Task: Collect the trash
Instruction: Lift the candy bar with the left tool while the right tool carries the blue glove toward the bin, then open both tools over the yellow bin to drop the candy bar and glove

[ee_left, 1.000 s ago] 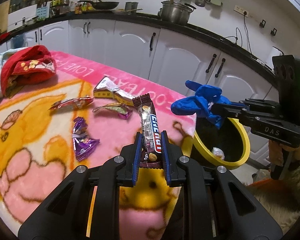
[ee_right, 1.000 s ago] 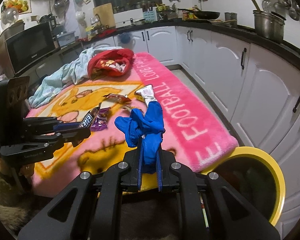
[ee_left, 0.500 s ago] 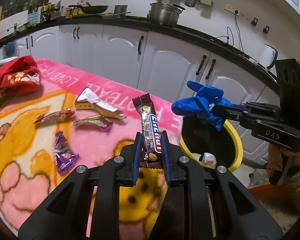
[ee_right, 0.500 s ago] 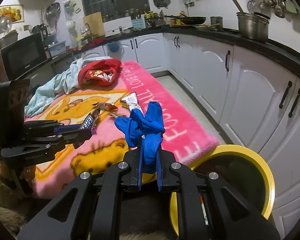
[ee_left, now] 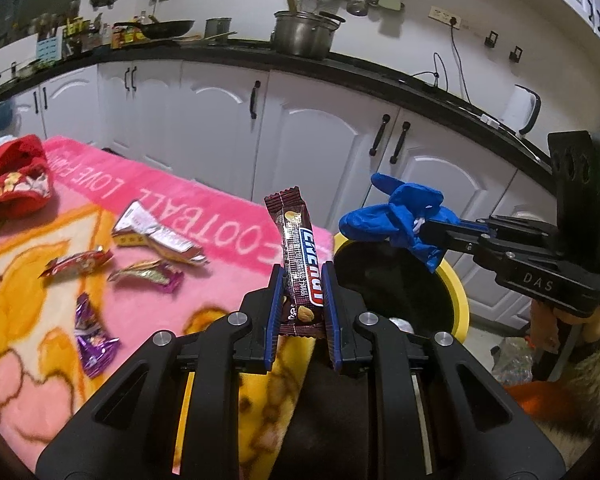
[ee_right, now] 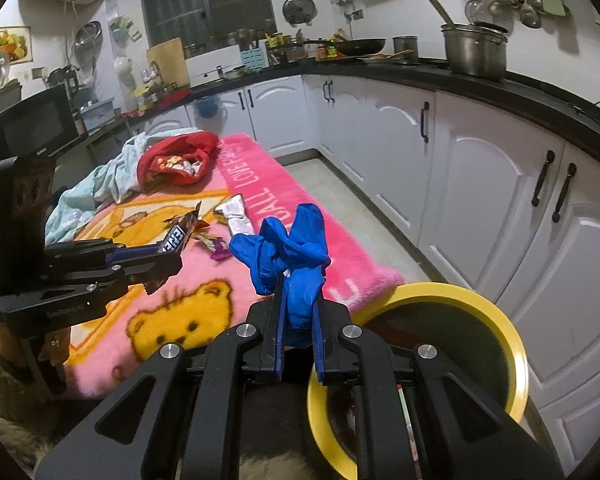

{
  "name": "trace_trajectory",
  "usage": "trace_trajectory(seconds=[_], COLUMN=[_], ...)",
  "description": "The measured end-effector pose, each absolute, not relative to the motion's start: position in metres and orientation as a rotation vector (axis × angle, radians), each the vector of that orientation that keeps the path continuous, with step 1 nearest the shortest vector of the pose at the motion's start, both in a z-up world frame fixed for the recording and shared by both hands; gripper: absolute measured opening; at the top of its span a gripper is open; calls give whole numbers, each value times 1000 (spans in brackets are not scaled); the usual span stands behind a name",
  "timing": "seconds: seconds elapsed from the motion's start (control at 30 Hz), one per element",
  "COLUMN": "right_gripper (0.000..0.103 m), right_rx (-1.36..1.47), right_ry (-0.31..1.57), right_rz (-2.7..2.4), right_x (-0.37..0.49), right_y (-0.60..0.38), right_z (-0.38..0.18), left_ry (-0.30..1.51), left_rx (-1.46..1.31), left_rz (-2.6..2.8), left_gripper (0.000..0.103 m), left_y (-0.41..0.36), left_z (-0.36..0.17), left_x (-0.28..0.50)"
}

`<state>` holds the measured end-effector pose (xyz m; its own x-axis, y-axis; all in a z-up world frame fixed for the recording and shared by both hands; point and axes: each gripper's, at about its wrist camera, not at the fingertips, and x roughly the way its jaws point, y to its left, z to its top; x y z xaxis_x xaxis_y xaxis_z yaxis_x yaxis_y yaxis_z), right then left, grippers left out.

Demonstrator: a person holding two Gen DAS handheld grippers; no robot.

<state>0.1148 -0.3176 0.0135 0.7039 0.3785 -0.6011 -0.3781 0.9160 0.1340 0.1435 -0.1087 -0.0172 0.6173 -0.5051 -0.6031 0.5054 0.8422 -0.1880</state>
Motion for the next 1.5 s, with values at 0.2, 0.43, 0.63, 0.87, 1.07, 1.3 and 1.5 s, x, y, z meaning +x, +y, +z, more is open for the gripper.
trace_trajectory(seconds=[0.2, 0.43, 0.63, 0.87, 1.07, 1.3, 1.5], right_gripper=[11, 11, 11, 11, 11, 11, 11], right_rx=[17, 32, 48, 60, 66, 82, 92], right_ry=[663, 660, 662, 666, 671, 676, 685], right_rz=[386, 345, 315, 278, 242, 207, 184], right_x=[111, 105, 99, 91, 86, 79, 78], right_y=[-335, -355, -370, -388, -401, -416, -425], right_z=[13, 12, 10, 5, -1, -8, -13], left_ry=[686, 686, 685, 688, 693, 700, 710], left_rx=[10, 28, 46, 64, 77, 85, 94], left_rz=[-605, -639, -670, -702, -725, -753, -767], left_gripper=[13, 13, 13, 13, 13, 13, 13], left_y=[-125, -146, -165, -185, -200, -217, -229], left_z=[-15, -16, -18, -20, -23, -27, -32], left_x=[145, 145, 144, 146, 149, 154, 158])
